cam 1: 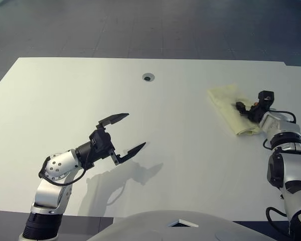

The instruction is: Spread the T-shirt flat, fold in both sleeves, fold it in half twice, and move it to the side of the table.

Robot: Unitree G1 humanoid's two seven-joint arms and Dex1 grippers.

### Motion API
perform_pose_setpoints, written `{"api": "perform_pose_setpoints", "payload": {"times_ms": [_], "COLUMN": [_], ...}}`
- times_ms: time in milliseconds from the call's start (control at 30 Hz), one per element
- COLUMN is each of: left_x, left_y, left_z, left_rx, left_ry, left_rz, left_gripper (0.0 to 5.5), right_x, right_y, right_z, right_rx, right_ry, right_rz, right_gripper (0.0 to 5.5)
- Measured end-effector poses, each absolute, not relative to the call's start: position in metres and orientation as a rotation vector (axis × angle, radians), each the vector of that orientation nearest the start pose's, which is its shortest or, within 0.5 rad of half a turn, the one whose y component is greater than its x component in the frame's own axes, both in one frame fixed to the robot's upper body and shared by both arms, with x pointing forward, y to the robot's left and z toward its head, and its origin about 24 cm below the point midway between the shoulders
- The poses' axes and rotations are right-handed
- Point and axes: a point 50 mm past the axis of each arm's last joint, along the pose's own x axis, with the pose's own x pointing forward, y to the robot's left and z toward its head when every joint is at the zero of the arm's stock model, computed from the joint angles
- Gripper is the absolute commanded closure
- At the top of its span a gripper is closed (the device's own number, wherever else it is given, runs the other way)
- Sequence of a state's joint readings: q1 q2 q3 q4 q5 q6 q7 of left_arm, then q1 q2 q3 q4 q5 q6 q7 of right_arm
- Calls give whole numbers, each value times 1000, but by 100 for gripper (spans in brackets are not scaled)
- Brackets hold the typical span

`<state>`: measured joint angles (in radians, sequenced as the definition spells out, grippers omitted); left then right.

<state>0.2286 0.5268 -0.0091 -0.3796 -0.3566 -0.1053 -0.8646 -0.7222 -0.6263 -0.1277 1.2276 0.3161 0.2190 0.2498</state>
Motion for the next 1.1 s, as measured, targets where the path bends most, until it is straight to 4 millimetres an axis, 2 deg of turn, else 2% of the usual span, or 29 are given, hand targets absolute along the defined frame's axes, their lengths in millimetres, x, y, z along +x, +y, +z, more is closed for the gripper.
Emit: {"api": "perform_pose_setpoints", "payload": {"times_ms": [33, 233, 533, 600, 733, 767, 867, 1000, 1100], "left_x": [185, 183, 171, 167, 162, 161, 157, 157, 163], "left_y": [177, 173, 169, 167, 162, 158, 148, 131, 127], "left_z": [97, 97, 90, 89, 87, 87, 86, 87, 86], "left_rx": [235, 229, 230, 226, 232, 224, 208, 228, 279], "left_ry": [-142, -146, -119, -115, -115, -125, -148, -207, -257], "left_rz": [-991, -993, -987, -985, -955, -931, -868, -752, -610], "left_gripper": [10, 10, 10, 10, 10, 10, 10, 10, 10], "right_x": [320, 313, 312, 310, 305, 301, 288, 267, 249], "right_y": [-341, -350, -336, -333, -331, -327, -308, -274, -241], "right_z": [43, 40, 48, 58, 97, 110, 129, 133, 127], "right_rx": [72, 109, 208, 182, 110, 85, 39, -42, -103], "right_ry": [551, 515, 414, 356, 172, 112, 10, -68, -115], "right_rz": [-273, -410, -394, -383, -379, -370, -319, -231, -139], "right_gripper": [13, 13, 13, 13, 13, 13, 13, 13, 13]}}
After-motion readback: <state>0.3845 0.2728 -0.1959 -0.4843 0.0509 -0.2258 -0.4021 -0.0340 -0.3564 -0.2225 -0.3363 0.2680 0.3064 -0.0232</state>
